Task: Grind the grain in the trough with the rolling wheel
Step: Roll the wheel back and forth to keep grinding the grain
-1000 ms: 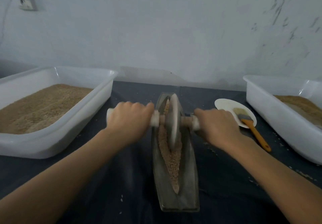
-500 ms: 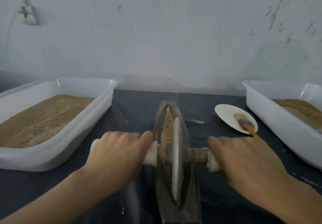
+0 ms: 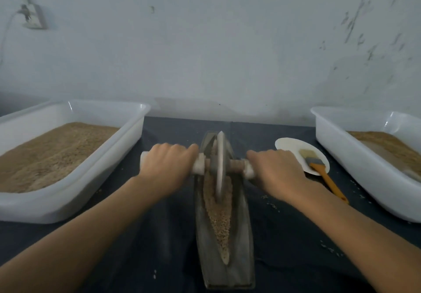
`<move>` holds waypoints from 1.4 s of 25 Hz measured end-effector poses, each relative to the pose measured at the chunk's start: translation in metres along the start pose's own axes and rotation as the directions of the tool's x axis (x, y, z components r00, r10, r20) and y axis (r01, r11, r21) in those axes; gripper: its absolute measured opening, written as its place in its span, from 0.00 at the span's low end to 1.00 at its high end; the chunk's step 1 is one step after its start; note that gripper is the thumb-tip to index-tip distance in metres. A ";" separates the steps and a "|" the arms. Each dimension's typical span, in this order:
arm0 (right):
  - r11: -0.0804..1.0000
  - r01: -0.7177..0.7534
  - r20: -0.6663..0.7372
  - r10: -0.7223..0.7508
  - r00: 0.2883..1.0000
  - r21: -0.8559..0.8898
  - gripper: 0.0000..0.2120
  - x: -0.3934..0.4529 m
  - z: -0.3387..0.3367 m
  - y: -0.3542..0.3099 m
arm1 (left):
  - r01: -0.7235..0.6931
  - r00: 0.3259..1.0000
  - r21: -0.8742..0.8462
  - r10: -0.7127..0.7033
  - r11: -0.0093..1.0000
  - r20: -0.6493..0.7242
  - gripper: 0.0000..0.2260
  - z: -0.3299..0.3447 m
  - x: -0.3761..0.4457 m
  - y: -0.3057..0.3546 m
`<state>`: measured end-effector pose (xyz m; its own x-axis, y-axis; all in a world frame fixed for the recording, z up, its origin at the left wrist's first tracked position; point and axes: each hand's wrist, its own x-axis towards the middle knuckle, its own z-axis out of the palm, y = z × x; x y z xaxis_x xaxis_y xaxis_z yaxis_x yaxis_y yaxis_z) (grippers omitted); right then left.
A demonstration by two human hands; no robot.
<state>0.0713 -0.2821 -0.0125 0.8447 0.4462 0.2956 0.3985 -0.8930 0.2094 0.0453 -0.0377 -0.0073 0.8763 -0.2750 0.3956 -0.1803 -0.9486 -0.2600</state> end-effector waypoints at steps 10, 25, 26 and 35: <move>0.992 0.018 -0.054 -0.024 0.998 -0.123 0.13 -0.008 -0.015 -0.008 | 0.041 0.999 0.033 -0.041 0.999 -0.009 0.17 0.000 -0.025 0.004; 0.990 0.131 -0.098 -0.135 0.986 -0.054 0.26 -0.071 -0.019 -0.004 | -0.151 0.983 0.077 0.158 0.986 -0.098 0.24 -0.025 -0.062 0.009; 0.993 0.079 -0.063 -0.085 0.994 -0.087 0.20 -0.052 -0.014 -0.004 | -0.133 0.988 0.117 0.140 0.984 -0.057 0.23 -0.018 -0.047 0.006; 0.999 -0.028 -0.019 0.027 0.999 -0.047 0.12 0.013 -0.002 -0.001 | 0.011 0.999 0.015 -0.012 1.000 0.036 0.13 -0.002 0.006 -0.001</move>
<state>0.0812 -0.2750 -0.0072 0.8483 0.4232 0.3184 0.3578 -0.9012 0.2448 0.0502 -0.0385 -0.0026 0.8937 -0.2581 0.3670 -0.1638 -0.9492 -0.2686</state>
